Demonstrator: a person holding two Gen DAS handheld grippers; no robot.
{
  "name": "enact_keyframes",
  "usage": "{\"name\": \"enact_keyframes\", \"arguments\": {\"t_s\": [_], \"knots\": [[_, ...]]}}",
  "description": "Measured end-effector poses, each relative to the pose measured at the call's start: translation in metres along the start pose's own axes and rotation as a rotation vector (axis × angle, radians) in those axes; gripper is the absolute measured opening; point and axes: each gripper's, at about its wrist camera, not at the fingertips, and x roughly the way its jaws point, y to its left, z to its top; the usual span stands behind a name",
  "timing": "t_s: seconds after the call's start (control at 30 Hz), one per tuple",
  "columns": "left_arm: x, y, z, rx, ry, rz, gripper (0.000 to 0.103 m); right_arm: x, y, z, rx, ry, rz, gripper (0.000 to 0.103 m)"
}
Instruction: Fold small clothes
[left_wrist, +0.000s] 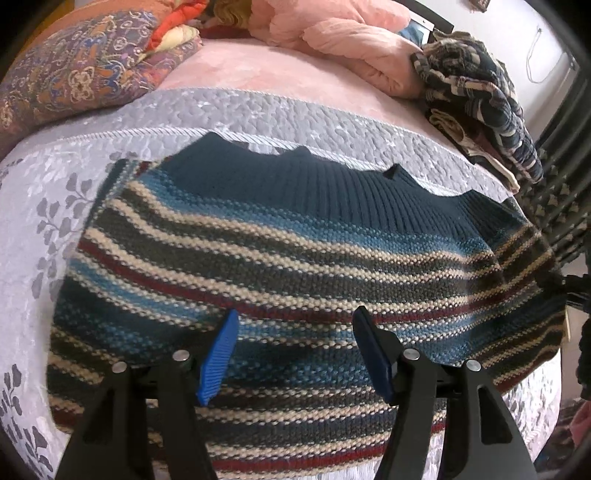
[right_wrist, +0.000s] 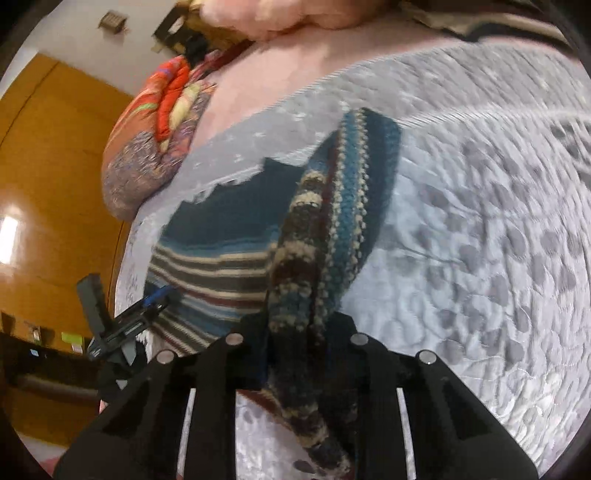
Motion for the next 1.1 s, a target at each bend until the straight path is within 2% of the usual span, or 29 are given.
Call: {"name": "enact_keyframes", "arguments": {"t_s": [0.4, 0.53, 0.63, 0.8, 0.9, 1.1], "knots": [[-0.018, 0.019, 0.003, -0.038, -0.031, -0.028, 0.064, 0.033, 0.099, 0.012, -0.191, 0.048, 0.008, 0.018], [-0.024, 0.028, 0.005, -0.056, -0.042, -0.036, 0.064, 0.057, 0.128, 0.016, -0.237, 0.086, -0.004, 0.017], [-0.026, 0.035, 0.005, -0.069, -0.050, -0.040, 0.064, 0.077, 0.147, 0.013, -0.280, 0.122, -0.049, 0.017], [-0.027, 0.046, 0.004, -0.092, -0.046, -0.044, 0.064, 0.100, 0.157, 0.008, -0.301, 0.170, -0.074, 0.020], [-0.027, 0.050, 0.004, -0.108, -0.042, -0.061, 0.064, 0.113, 0.156, 0.007, -0.259, 0.222, -0.023, 0.030], [-0.027, 0.052, 0.005, -0.155, -0.031, -0.143, 0.064, 0.138, 0.159, 0.003, -0.218, 0.290, 0.013, 0.031]]}}
